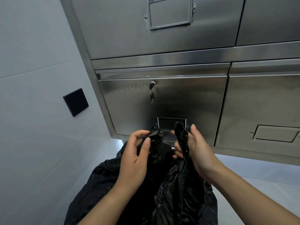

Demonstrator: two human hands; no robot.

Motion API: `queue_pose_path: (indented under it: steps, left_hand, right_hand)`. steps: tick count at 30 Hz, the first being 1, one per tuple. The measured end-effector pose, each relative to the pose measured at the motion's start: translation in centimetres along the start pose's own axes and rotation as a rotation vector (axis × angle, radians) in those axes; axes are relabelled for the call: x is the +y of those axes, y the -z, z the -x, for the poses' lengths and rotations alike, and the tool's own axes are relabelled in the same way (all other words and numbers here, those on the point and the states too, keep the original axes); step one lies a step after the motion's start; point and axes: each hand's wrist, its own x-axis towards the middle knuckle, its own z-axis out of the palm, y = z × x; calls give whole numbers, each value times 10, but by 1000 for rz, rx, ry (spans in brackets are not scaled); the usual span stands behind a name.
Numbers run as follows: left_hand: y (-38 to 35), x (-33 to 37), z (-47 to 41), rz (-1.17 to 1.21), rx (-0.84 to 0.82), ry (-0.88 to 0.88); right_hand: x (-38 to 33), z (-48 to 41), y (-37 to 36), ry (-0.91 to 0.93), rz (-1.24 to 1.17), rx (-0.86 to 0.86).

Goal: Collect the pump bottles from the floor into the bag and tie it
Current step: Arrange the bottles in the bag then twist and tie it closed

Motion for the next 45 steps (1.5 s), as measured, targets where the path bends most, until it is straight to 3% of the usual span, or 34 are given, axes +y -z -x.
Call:
queue_pose_path:
  steps: [4,10,17,20,24,29,37,45]
  left_hand:
    - [-1,7,-2,119,8,24]
    - [-8,12,4,215,-102,67]
    - [-9,9,6,128,-130,176]
    - [-10,10,4,144,-47,157]
    - [-11,9,0,138,28,200]
    - [-9,8,-1,36,12,207]
    - [-7,10,3,34,89,172]
    - [1,12,5,-230,-131,-107]
  right_hand:
    - [5,-4,-4,12,110,134]
    - [7,1,-10,156,186,26]
    - [6,14,-21,293,340,-133]
    - [4,14,-21,277,383,-128]
    - [-4,15,-17,235,248,-197]
    - [3,13,-22,365,352,42]
    - [8,4,-20,140,246,199]
    - [5,-1,-13,107,358,288]
